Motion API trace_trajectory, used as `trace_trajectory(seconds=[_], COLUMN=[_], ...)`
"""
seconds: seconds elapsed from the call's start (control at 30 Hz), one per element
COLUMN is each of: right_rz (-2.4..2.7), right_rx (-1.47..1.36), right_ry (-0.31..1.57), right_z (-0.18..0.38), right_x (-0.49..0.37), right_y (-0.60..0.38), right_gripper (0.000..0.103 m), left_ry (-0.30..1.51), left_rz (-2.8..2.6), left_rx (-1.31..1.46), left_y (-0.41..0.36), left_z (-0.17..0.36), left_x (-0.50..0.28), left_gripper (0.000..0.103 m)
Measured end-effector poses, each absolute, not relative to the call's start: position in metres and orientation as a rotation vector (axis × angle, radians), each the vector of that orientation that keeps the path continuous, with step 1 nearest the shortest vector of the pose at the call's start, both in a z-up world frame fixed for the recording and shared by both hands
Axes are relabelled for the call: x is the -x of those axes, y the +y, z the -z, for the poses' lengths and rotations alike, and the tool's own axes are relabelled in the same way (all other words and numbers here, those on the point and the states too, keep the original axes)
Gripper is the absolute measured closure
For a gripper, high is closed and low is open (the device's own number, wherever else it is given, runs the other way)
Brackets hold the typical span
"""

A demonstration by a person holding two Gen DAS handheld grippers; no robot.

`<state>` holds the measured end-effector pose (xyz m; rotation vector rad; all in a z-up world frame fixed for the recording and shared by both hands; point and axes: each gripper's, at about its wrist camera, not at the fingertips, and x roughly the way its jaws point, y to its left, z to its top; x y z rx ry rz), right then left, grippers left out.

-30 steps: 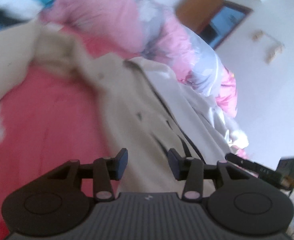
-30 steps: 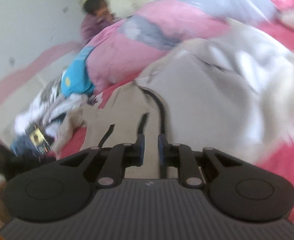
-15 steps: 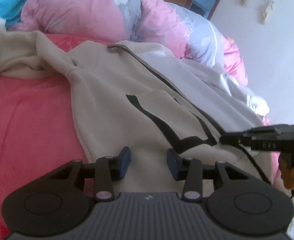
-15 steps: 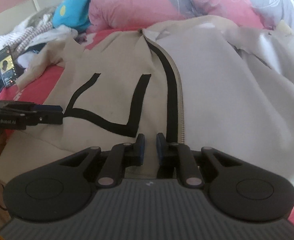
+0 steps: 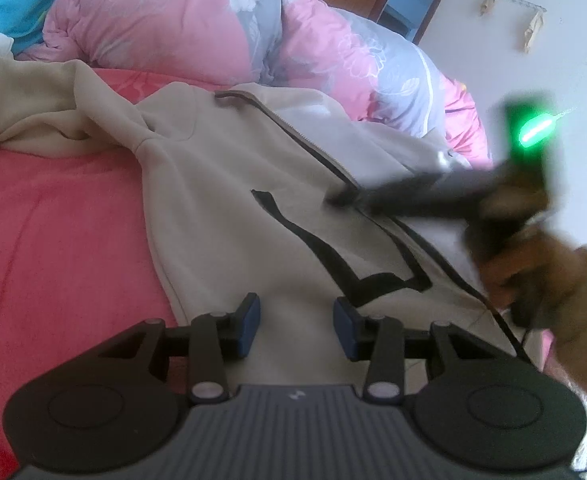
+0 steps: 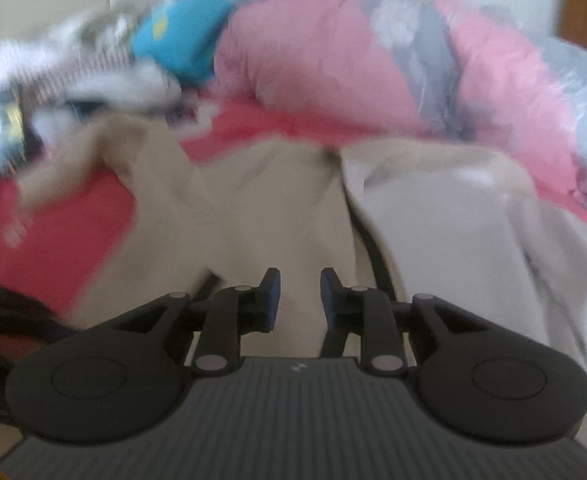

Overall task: Fold clothes
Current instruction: 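Open both grippers and lay the hoodie flat on the bedspread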

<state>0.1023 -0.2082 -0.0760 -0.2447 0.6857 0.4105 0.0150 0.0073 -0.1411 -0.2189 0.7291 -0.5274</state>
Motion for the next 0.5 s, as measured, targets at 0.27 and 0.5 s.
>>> trace_trajectory(seconds=[0.27,0.5], right_rz=[-0.403,-0.405], right_rx=[0.057,0.054], right_ry=[0.7,0.691], right_z=[0.109,0.114], right_x=[-0.121,-0.12], right_y=[-0.242,-0.239], right_gripper=[0.078,0.077], left_ry=[0.764,0.693], left_rz=[0.532,0.531], left_rx=[0.222,0.174], left_y=[0.019,0.026], left_z=[0.123,0.082], left_x=[-0.027,-0.072], left_gripper=[0.061,0.06])
